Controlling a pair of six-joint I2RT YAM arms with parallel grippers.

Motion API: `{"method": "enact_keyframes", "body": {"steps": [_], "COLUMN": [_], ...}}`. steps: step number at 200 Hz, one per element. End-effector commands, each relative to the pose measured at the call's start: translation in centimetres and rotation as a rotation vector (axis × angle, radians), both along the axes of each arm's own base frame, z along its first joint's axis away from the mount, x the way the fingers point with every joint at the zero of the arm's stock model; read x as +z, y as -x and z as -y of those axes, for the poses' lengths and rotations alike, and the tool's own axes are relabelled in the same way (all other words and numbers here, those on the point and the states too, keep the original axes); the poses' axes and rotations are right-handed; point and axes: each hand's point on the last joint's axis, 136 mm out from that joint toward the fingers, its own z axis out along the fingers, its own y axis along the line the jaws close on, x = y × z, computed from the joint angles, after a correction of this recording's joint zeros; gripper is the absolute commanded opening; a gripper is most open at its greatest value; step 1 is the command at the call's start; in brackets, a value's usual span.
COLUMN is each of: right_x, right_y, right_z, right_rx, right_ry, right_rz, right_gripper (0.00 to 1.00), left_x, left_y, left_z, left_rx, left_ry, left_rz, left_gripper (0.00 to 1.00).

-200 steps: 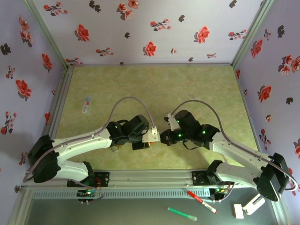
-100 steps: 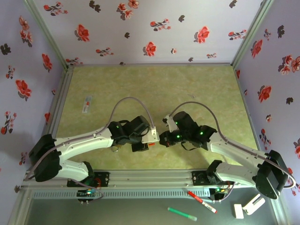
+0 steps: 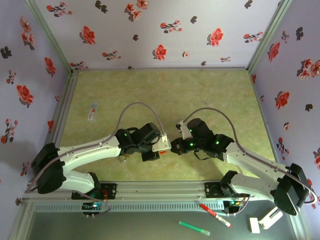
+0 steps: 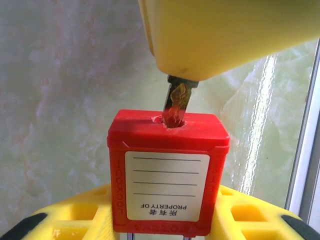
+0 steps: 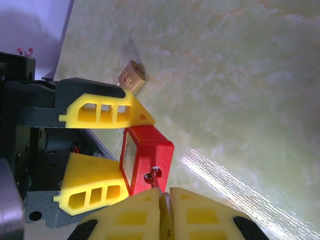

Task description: Unlock with the key

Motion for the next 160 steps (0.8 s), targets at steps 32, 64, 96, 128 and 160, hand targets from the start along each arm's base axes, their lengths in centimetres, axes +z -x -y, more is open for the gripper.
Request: {"method": "enact_keyframes", "body": {"steps": [32,64,96,128,160], "right_x": [1.3,1.2,1.5,1.2,0.9], "right_y": [1.2,1.1,0.9,2.7,3.1], "right_z": [-1.7,-2.0,-2.0,-1.5,-1.7], "right_rx": [0.084,0.090,0.058,0.167,0.189], "right_ry": [-0.145,-0.139,-0.172,-0.155,-0.165], "right_rz": [0.019,0.038,0.050,0.032,-0.026], "right_gripper": [0.00,0.00,0.00,0.00,0.00], "left_x": [12.0,14.0,15.4,13.3,11.7], "left_y": [0.4,-1.0,-0.8,0.7,1.9], "left_z": [8.1,8.3,8.7,8.5,7.5], "left_rx": [-0.075,-0.017,-0.040,-0.142,-0.224], "left_ry": [0.507,0.578,0.637,0.542,0.490], "left_rz": [0.048,0.053,0.097,0.137,0.185], "left_gripper": [0.00,0.00,0.00,0.00,0.00]}}
